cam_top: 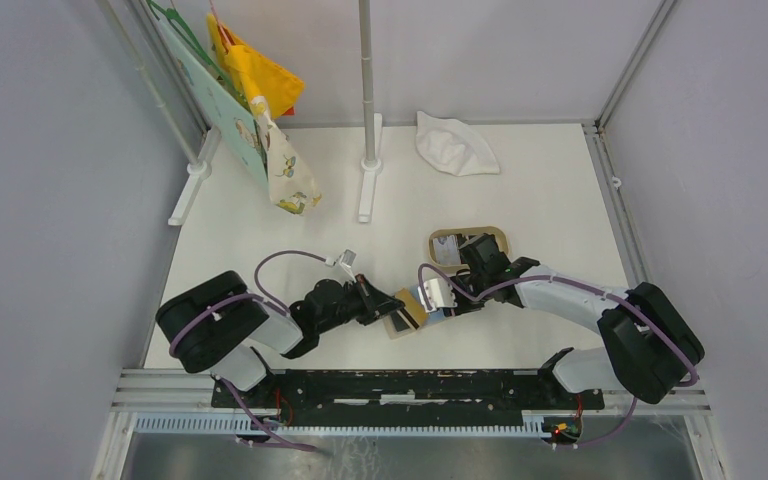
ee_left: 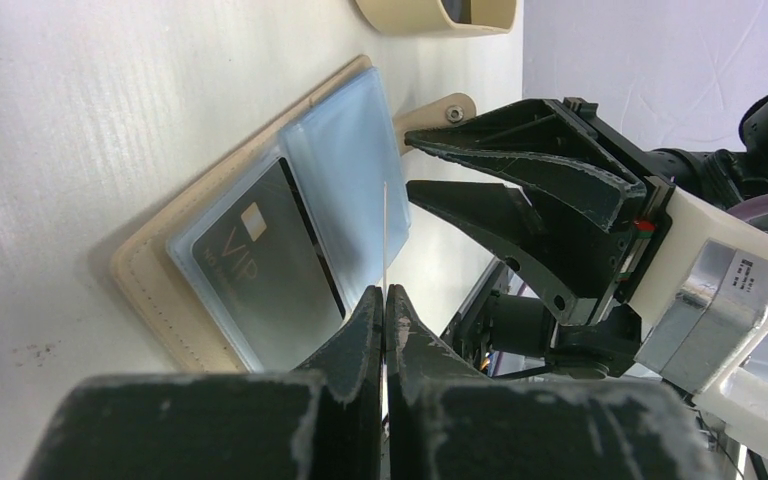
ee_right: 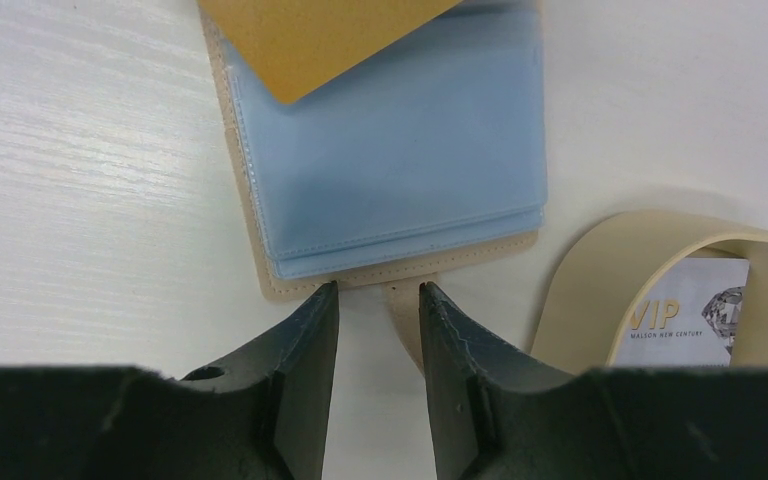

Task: Put the credit cards into the card holder
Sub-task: Insert the credit card into the card holder.

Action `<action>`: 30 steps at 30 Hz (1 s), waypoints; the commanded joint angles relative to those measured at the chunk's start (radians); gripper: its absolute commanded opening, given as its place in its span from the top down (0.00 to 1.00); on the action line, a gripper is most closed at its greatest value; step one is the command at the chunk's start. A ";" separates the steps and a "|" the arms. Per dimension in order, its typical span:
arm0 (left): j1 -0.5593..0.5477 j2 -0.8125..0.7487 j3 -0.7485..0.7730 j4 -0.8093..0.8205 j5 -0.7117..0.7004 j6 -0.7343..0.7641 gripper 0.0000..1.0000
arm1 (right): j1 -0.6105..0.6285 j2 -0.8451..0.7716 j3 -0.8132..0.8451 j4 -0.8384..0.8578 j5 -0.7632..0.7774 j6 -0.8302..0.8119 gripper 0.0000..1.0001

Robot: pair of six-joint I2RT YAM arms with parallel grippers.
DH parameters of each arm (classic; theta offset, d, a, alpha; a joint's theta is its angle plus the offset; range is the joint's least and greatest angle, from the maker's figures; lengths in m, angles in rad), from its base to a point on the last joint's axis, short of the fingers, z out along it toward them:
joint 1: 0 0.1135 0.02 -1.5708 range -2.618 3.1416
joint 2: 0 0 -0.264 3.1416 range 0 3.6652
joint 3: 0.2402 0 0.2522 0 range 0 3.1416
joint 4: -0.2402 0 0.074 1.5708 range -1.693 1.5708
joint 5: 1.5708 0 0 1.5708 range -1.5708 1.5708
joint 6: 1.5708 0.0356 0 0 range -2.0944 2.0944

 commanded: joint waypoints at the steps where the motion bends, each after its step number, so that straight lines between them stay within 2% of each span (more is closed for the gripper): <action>1: 0.001 0.005 -0.008 0.036 -0.023 -0.012 0.98 | 0.008 0.026 0.003 -0.059 0.006 0.025 0.58; 15: 0.012 0.011 -0.010 0.012 -0.037 0.001 0.98 | 0.010 0.032 0.005 -0.060 0.013 0.031 0.58; 30: 0.014 -0.096 0.015 -0.161 -0.077 0.059 0.98 | 0.013 0.043 0.009 -0.065 0.019 0.034 0.58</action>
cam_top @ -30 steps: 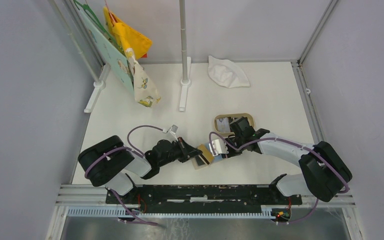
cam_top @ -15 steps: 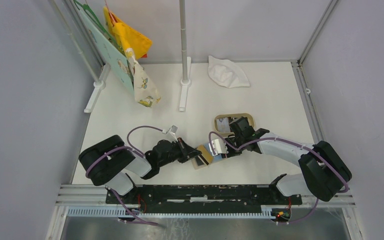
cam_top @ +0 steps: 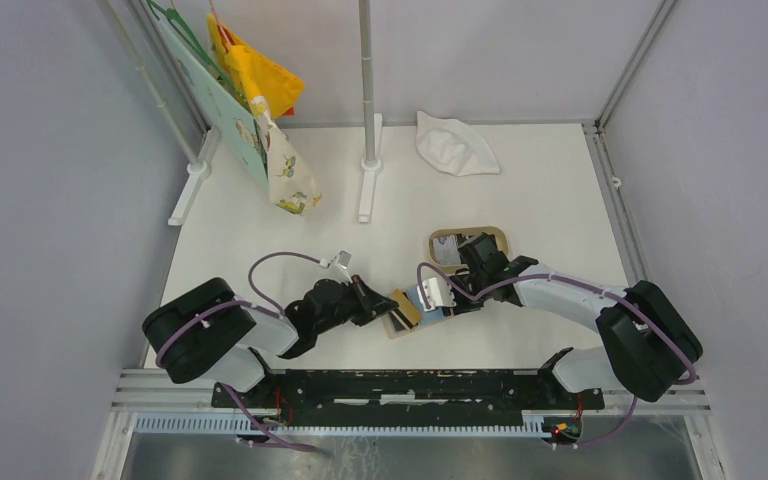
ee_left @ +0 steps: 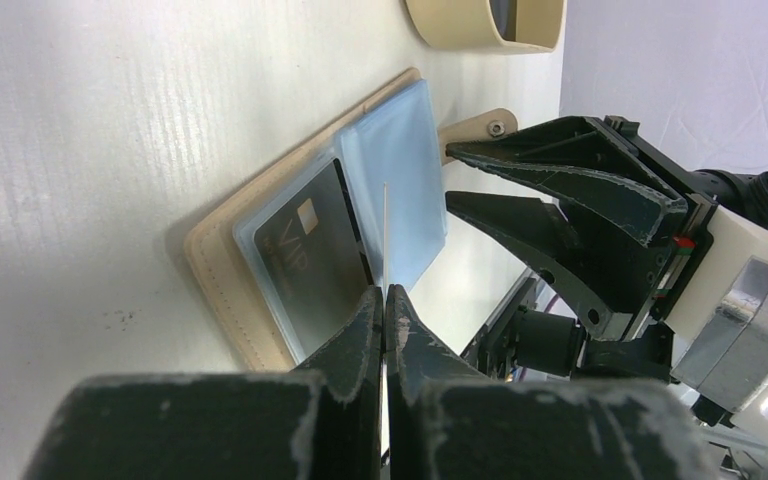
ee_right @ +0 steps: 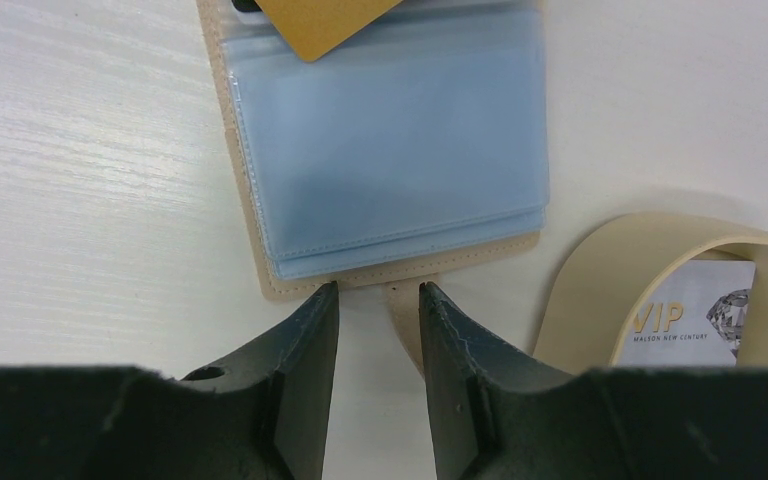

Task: Put the credit cards into the card holder
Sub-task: Insert the credit card into the card holder.

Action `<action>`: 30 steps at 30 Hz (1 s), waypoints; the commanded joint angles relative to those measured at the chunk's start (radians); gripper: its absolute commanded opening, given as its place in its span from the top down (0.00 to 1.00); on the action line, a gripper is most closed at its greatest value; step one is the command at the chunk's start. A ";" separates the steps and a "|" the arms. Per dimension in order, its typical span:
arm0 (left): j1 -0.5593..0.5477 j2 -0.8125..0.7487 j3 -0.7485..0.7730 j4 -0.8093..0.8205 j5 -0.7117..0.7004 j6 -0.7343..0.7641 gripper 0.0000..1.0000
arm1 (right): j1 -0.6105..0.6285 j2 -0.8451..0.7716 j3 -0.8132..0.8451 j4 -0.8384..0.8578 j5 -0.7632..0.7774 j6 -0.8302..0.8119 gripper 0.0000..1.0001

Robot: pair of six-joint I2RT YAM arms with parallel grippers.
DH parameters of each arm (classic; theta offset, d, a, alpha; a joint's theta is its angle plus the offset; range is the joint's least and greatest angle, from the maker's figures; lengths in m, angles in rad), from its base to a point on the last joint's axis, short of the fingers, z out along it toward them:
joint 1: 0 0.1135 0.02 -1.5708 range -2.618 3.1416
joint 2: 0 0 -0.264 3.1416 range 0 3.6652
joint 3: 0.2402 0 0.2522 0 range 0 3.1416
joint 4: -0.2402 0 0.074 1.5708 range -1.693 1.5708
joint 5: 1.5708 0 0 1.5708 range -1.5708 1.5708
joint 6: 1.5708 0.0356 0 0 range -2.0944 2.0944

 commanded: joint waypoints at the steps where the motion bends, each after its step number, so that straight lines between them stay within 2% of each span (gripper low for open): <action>1: 0.007 -0.026 0.023 -0.033 -0.026 0.051 0.98 | 0.009 0.032 -0.002 -0.058 0.020 0.019 0.58; 18: 0.007 0.129 0.040 0.115 0.029 0.016 0.98 | 0.015 0.040 0.001 -0.064 0.022 0.016 0.59; 27: 0.013 0.196 0.063 0.112 0.056 -0.008 0.98 | 0.018 0.039 0.001 -0.066 0.021 0.015 0.59; 30: 0.018 0.212 0.085 0.058 0.064 -0.017 0.98 | 0.018 0.039 0.001 -0.066 0.022 0.016 0.59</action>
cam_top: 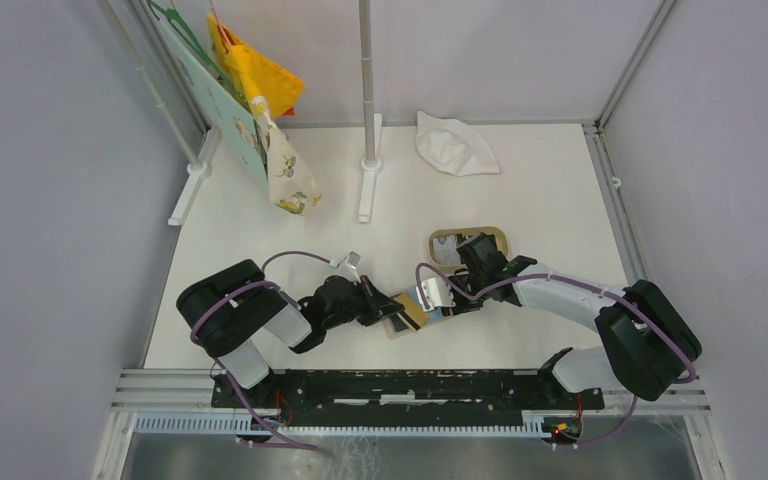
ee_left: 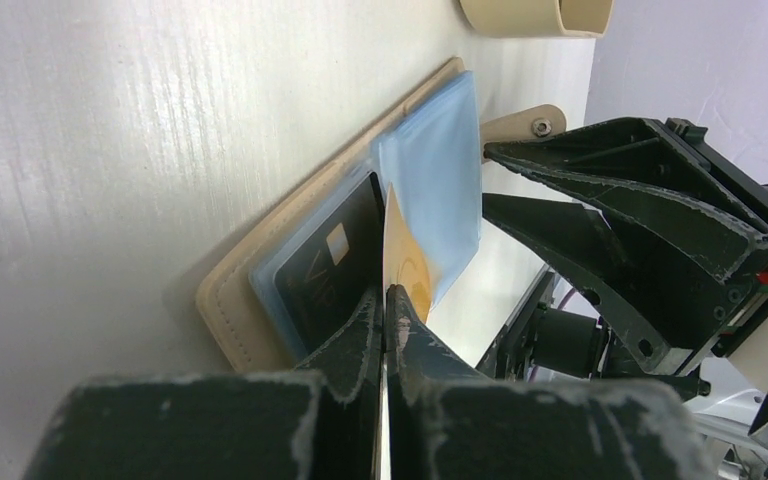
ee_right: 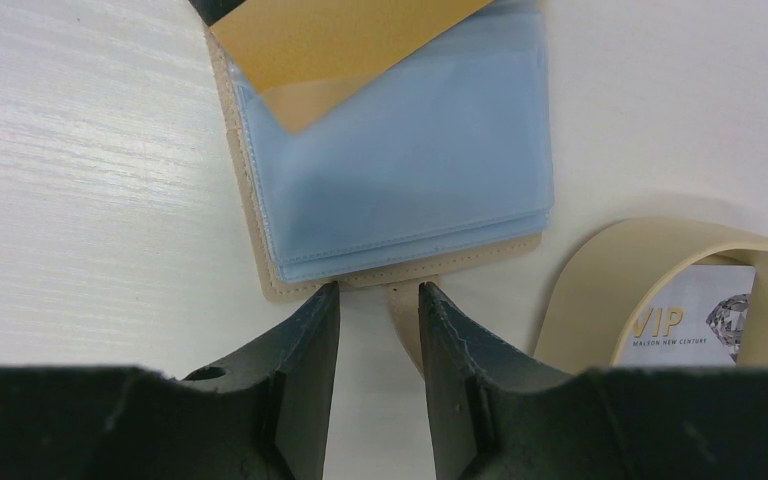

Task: Put the credit cards into the card holder
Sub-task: Insert the credit card into the card holder.

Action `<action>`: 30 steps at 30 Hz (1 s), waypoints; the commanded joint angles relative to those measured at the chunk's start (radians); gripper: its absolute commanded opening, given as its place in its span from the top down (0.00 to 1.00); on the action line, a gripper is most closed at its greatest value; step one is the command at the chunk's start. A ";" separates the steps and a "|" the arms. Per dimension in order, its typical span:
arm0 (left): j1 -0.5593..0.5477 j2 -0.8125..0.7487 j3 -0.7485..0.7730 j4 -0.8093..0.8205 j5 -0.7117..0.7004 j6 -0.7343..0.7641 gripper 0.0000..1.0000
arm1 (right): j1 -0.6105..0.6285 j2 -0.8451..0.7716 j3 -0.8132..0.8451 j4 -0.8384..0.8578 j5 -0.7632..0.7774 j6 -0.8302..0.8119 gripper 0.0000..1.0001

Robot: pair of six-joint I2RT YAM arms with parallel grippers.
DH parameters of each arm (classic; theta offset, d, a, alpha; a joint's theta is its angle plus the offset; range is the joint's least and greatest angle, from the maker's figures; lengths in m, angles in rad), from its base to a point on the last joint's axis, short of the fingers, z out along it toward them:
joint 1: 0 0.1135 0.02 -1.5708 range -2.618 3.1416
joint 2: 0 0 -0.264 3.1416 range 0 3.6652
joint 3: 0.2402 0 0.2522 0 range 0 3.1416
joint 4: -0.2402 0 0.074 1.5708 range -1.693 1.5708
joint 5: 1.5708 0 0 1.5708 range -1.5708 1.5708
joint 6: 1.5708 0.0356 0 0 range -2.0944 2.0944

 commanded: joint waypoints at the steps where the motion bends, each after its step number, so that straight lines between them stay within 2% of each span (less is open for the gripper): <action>1: 0.010 0.031 0.044 -0.045 0.013 -0.013 0.98 | 0.012 0.034 -0.006 -0.062 0.018 0.014 0.59; 16: 0.010 0.022 0.087 -0.144 0.037 0.014 0.98 | 0.013 0.031 -0.004 -0.064 0.020 0.011 0.59; 21: 0.013 0.026 0.130 -0.238 0.043 0.017 0.98 | 0.014 0.031 -0.004 -0.065 0.020 0.011 0.59; 30: 0.022 0.032 0.138 -0.246 0.062 0.019 0.98 | 0.017 0.033 -0.006 -0.065 0.021 0.011 0.59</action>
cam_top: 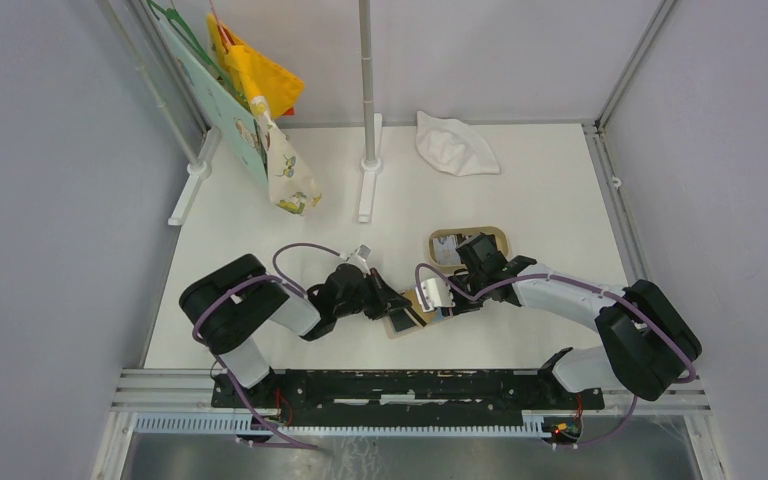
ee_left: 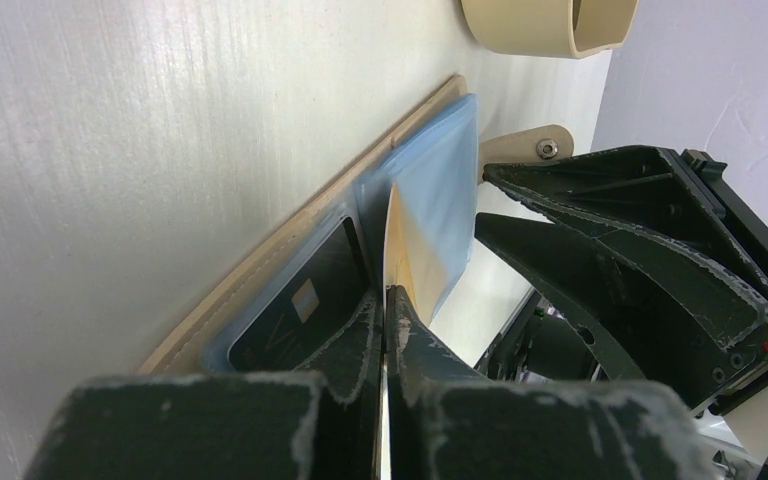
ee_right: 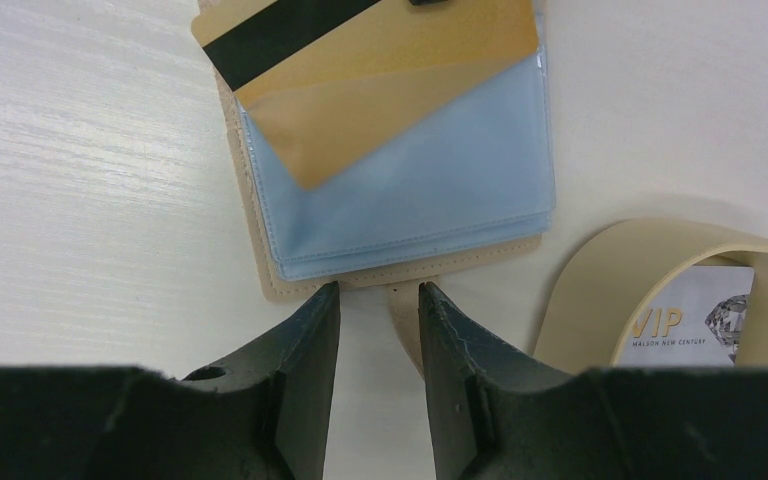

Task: Put the credit cards into the card holder
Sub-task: Insert the credit card into the card holder.

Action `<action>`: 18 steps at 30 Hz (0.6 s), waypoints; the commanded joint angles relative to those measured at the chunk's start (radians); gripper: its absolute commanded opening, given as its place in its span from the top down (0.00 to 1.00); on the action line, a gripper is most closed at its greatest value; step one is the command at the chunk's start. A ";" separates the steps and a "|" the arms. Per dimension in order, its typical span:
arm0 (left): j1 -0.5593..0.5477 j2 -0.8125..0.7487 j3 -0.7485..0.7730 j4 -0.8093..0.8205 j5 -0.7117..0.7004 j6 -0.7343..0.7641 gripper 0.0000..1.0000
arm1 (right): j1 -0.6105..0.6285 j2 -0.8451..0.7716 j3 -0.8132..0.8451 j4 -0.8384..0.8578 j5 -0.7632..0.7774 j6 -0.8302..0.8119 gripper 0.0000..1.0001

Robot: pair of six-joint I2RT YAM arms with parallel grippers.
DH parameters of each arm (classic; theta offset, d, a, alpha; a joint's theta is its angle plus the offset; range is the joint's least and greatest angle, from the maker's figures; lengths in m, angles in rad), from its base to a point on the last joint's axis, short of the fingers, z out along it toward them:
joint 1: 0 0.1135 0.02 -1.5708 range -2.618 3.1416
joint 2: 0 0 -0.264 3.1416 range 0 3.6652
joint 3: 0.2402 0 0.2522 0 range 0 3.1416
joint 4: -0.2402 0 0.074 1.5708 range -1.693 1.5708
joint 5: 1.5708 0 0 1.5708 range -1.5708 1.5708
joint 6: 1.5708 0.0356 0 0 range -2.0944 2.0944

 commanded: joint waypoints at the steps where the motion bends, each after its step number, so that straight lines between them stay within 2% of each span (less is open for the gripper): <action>1: 0.006 0.006 0.010 -0.067 0.008 0.024 0.98 | 0.012 0.032 -0.006 -0.063 0.013 0.010 0.58; 18: 0.032 0.093 0.007 0.033 0.131 -0.009 0.98 | 0.019 0.035 -0.006 -0.063 0.021 0.010 0.58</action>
